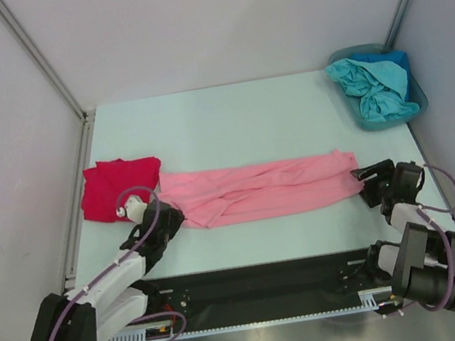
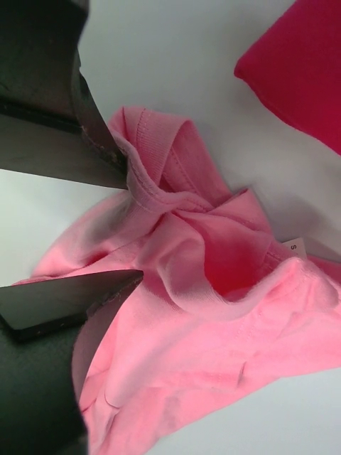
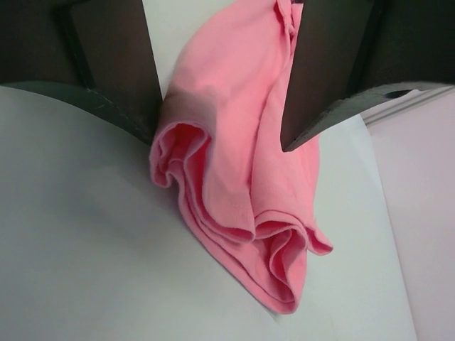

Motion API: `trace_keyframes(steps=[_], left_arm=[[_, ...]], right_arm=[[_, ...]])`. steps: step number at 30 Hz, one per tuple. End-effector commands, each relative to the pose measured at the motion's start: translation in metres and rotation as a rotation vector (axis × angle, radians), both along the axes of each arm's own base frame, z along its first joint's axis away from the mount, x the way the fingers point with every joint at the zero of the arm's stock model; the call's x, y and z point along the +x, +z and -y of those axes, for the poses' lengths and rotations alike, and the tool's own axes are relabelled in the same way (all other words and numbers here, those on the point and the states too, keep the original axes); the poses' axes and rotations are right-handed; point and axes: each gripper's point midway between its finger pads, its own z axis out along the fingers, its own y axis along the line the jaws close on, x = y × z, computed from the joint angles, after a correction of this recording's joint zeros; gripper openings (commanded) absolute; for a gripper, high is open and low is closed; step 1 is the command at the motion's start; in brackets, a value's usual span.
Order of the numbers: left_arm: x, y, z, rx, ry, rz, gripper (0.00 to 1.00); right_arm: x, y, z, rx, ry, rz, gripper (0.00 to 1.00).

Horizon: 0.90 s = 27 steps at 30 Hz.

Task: Fold and stack the t-shirts
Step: Fold the tshirt

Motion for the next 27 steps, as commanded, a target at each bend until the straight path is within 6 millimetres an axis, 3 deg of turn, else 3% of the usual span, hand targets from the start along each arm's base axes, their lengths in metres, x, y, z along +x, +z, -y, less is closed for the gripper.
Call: trace_keyframes(steps=[1,4,6,7,8,9,12,15,20,21,23,24,25,26,27], left_arm=[[-0.002,-0.004,-0.007,0.033,-0.003,-0.029,0.56],[0.000,-0.002,-0.009,0.030,0.002,-0.023,0.54],[0.002,0.000,-0.010,0.035,0.005,-0.021,0.49],[0.003,0.001,-0.010,0.034,0.007,-0.018,0.46],[0.003,0.000,-0.011,0.034,0.012,-0.021,0.43],[0.006,0.002,-0.011,0.034,0.012,-0.019,0.36],[0.015,0.008,-0.008,0.025,0.010,-0.010,0.20],[0.030,0.020,-0.004,0.025,0.002,0.009,0.11],[0.067,0.043,0.016,0.025,-0.055,0.020,0.06],[0.085,0.061,0.024,0.015,-0.069,0.058,0.06],[0.098,0.056,0.035,0.010,-0.098,0.021,0.05],[0.117,0.073,0.043,0.000,-0.111,0.055,0.05],[0.124,0.075,0.048,-0.003,-0.122,0.049,0.05],[0.129,0.062,0.051,0.010,-0.130,-0.002,0.05],[0.147,0.081,0.060,-0.002,-0.147,0.033,0.05]], right_arm=[[-0.003,-0.013,0.001,0.020,-0.023,-0.025,0.70],[-0.003,-0.013,0.000,0.026,-0.029,-0.021,0.57],[-0.004,-0.013,0.000,0.027,-0.034,-0.021,0.40],[-0.004,-0.011,0.000,0.024,-0.033,-0.016,0.29],[-0.004,-0.011,0.000,0.026,-0.034,-0.018,0.08],[-0.005,-0.011,0.000,0.026,-0.034,-0.018,0.01],[-0.005,-0.010,-0.001,0.024,-0.029,-0.017,0.00],[-0.007,-0.007,-0.001,0.012,-0.025,-0.014,0.00],[-0.017,-0.006,-0.015,0.008,0.010,-0.017,0.00],[-0.017,-0.001,-0.017,-0.005,0.015,0.002,0.00],[-0.022,-0.004,-0.027,0.000,0.038,-0.009,0.00],[-0.024,-0.003,-0.030,-0.001,0.048,-0.006,0.00],[-0.026,-0.005,-0.034,0.002,0.059,-0.012,0.00],[-0.029,-0.008,-0.037,0.006,0.069,-0.028,0.00],[-0.030,-0.008,-0.043,0.006,0.090,-0.026,0.00]])
